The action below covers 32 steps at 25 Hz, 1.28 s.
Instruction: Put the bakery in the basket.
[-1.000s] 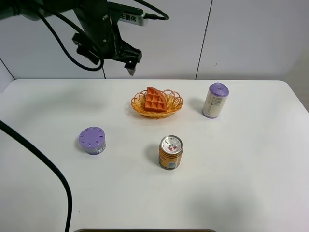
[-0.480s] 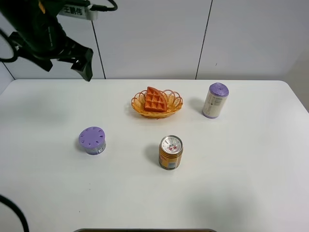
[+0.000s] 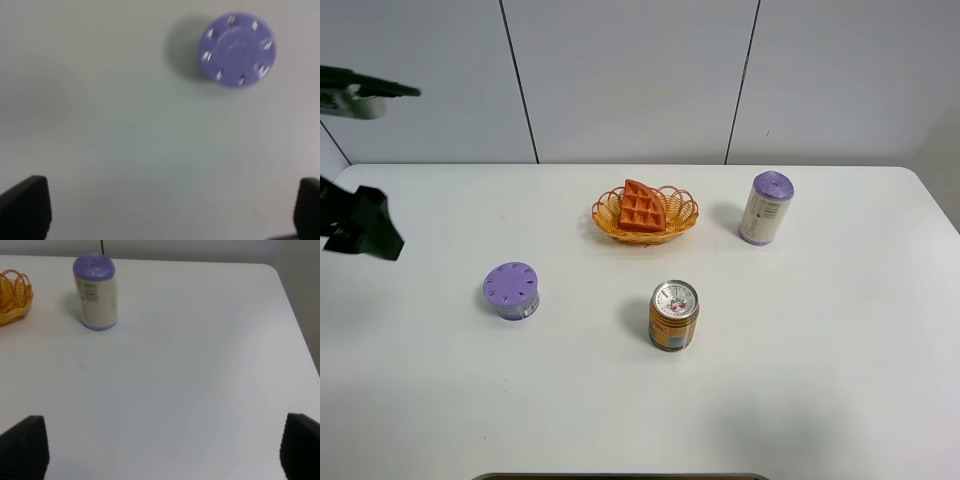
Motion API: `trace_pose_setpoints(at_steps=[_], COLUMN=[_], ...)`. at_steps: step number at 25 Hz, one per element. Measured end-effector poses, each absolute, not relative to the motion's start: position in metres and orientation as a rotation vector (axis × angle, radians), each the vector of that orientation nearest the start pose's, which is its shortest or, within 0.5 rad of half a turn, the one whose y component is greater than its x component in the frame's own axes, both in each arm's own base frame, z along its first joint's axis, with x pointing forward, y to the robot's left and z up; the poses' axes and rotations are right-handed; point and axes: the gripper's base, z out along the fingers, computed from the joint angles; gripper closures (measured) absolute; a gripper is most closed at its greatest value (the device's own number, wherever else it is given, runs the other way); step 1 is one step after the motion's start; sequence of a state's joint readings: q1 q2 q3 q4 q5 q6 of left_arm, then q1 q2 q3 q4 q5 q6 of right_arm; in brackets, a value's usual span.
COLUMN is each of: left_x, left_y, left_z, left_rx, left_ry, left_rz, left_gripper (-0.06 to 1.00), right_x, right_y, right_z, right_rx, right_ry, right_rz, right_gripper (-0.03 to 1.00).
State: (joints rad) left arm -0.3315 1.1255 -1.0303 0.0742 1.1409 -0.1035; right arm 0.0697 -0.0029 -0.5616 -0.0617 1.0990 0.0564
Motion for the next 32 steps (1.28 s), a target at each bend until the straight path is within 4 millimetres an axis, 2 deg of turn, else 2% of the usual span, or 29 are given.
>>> trace_pose_setpoints(at_steps=[6, 13, 22, 28, 32], left_x=[0.131, 0.086, 0.04, 0.021, 0.009], left_y=[-0.037, -0.018, 0.005, 0.007, 0.006], left_z=[0.33, 0.304, 0.277, 0.26, 0.259], left_rx=[0.274, 0.198, -0.072, -0.163, -0.169], left_ry=[2.637, 2.593, 2.455, 2.288, 2.194], left_rz=[-0.047, -0.025, 0.023, 0.022, 0.037], left_gripper=[-0.04, -0.04, -0.04, -0.04, -0.04], right_x=[-0.014, -0.014, -0.014, -0.014, -0.014], right_y=[-0.006, -0.006, -0.006, -0.006, -0.006], right_z=[0.291, 0.291, 0.291, 0.291, 0.291], right_rx=[-0.007, -0.007, -0.007, -0.007, -0.007], right_ry=[2.017, 2.017, 2.017, 2.017, 2.017], right_rz=[0.007, 0.007, 0.007, 0.007, 0.007], right_gripper=[0.05, 0.05, 0.05, 0.05, 0.05])
